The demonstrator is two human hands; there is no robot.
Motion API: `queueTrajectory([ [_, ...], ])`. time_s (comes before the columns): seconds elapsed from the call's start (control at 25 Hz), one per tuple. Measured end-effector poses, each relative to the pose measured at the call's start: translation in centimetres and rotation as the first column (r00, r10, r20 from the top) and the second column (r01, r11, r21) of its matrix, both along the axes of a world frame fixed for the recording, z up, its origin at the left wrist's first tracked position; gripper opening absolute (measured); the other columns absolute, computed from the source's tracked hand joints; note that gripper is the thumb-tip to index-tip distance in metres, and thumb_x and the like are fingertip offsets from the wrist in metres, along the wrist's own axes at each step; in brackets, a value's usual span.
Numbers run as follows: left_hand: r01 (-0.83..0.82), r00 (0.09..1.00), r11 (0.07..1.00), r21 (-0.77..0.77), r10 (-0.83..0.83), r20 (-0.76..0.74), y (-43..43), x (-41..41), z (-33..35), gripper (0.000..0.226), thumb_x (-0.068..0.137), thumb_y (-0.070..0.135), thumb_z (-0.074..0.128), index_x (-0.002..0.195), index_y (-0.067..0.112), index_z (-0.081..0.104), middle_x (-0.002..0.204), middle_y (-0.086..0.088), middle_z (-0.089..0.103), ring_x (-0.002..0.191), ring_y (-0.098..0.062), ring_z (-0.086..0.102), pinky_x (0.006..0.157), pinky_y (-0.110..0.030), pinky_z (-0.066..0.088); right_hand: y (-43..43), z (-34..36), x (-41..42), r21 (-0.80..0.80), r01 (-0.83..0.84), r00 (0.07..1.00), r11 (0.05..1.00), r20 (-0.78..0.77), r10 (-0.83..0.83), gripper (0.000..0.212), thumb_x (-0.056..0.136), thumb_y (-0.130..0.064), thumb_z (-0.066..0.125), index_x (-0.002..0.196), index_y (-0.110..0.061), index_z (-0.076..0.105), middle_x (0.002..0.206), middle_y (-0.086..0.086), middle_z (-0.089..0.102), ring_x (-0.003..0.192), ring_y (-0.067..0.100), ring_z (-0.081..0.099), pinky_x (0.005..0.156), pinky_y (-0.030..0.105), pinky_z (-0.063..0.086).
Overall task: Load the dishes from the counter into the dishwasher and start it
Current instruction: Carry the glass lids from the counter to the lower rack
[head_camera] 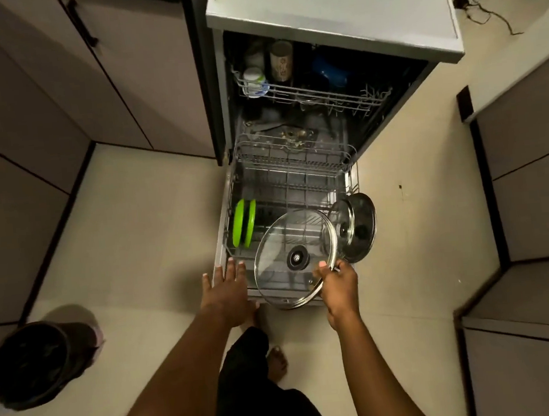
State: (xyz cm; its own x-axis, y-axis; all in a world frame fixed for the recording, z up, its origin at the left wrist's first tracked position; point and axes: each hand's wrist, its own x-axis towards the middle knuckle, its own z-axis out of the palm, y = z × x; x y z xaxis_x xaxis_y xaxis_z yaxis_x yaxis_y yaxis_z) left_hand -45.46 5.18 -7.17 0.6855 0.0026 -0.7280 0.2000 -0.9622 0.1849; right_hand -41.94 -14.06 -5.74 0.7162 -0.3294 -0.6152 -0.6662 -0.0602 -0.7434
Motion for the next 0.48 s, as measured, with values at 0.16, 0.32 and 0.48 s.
queueTrajectory([
  [0.16, 0.087, 0.993, 0.995, -0.057, -0.091, -0.071, -2.5, 4.5, -4.9, 0.090, 0.098, 0.047, 0.049, 0.156, 0.013, -0.010, 0.163, -0.011, -0.017, 0.150, -0.032, -0.013, 0.121, -0.054, -0.002, -1.5, -3.0, 3.3, -0.185, -0.028, 0.999, 0.982, -0.029, 0.023, 0.002, 0.094, -0.013, 0.059, 0.093, -0.015, 0.060, 0.085, 0.011, 0.067, 0.076, 0.027, 0.062, 0.076, 0.050, 0.054],
  [0.32, 0.220, 0.969, 0.974, -0.062, -0.225, -0.099, -4.8, 8.5, -10.9, 0.087, 0.100, 0.044, 0.046, 0.155, 0.012, -0.013, 0.162, -0.012, -0.020, 0.149, -0.034, -0.017, 0.120, -0.054, -0.005, -2.7, -7.3, 6.5, -0.405, -0.017, 1.000, 0.914, 0.000, 0.018, 0.008, 0.095, -0.017, 0.058, 0.101, -0.012, 0.060, 0.090, 0.008, 0.067, 0.085, 0.030, 0.064, 0.078, 0.041, 0.052],
  [0.48, 0.278, 0.949, 0.958, -0.070, -0.285, -0.136, -7.5, 12.3, -17.5, 0.087, 0.100, 0.042, 0.045, 0.154, 0.014, -0.017, 0.161, -0.011, -0.023, 0.149, -0.033, -0.019, 0.119, -0.051, -0.006, -4.2, -11.7, 9.8, -0.552, 0.038, 0.999, 0.833, 0.042, -0.017, 0.015, 0.096, -0.015, 0.058, 0.107, -0.006, 0.060, 0.093, 0.008, 0.067, 0.084, 0.028, 0.061, 0.072, 0.029, 0.040],
])
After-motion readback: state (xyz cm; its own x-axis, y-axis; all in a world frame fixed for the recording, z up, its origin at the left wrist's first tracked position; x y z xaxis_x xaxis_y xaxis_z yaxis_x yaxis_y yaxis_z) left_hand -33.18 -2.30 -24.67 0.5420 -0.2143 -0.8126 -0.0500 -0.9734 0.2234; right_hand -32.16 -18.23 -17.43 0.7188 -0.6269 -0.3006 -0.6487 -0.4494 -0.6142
